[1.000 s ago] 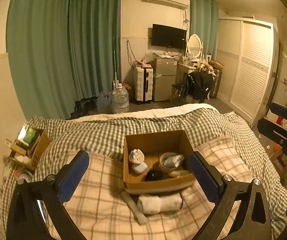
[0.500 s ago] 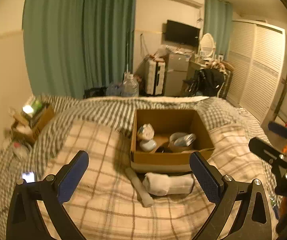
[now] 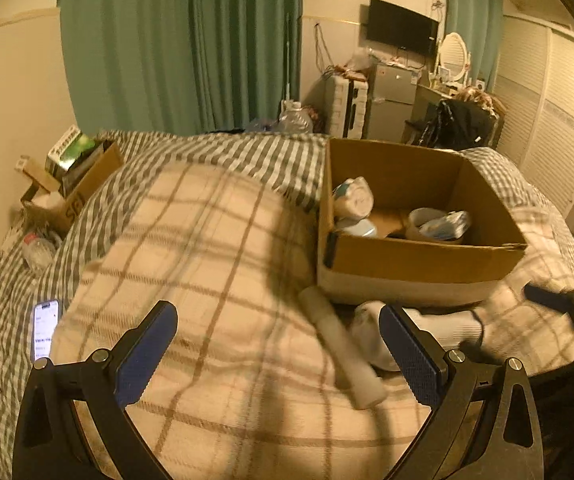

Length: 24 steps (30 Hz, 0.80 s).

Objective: Organize objects
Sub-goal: 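Grasp the white sock with the right gripper while the left grasps the white tube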

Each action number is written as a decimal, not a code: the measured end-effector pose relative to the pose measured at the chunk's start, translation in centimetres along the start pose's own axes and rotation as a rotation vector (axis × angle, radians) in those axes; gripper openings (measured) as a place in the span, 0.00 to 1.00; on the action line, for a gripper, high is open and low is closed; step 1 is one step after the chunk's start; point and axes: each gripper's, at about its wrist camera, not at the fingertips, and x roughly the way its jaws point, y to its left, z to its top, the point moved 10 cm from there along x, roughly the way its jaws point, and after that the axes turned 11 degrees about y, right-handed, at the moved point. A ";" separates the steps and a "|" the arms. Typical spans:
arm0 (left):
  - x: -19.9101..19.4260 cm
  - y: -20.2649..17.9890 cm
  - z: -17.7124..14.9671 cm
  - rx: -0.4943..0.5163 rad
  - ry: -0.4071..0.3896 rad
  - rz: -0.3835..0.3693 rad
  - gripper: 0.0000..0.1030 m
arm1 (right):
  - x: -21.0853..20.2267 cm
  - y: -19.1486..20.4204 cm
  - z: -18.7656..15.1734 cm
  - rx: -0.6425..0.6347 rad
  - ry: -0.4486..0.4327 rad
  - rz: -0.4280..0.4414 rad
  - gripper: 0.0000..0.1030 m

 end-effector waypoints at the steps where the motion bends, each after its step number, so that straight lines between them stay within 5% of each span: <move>1: 0.2 0.3 -0.1 -0.013 0.006 -0.005 1.00 | 1.2 0.6 -0.2 -0.012 0.033 0.011 1.00; 9: 0.9 1.1 -0.5 -0.049 0.028 -0.028 1.00 | 4.1 1.9 -0.1 -0.021 0.094 0.045 0.98; 19: 1.7 1.1 -1.2 -0.044 0.053 0.006 1.00 | 5.0 3.5 -1.0 -0.093 0.120 0.069 0.46; 24: 1.5 0.3 -1.4 0.000 0.056 0.037 1.00 | 2.5 2.1 -1.7 -0.069 0.060 0.045 0.33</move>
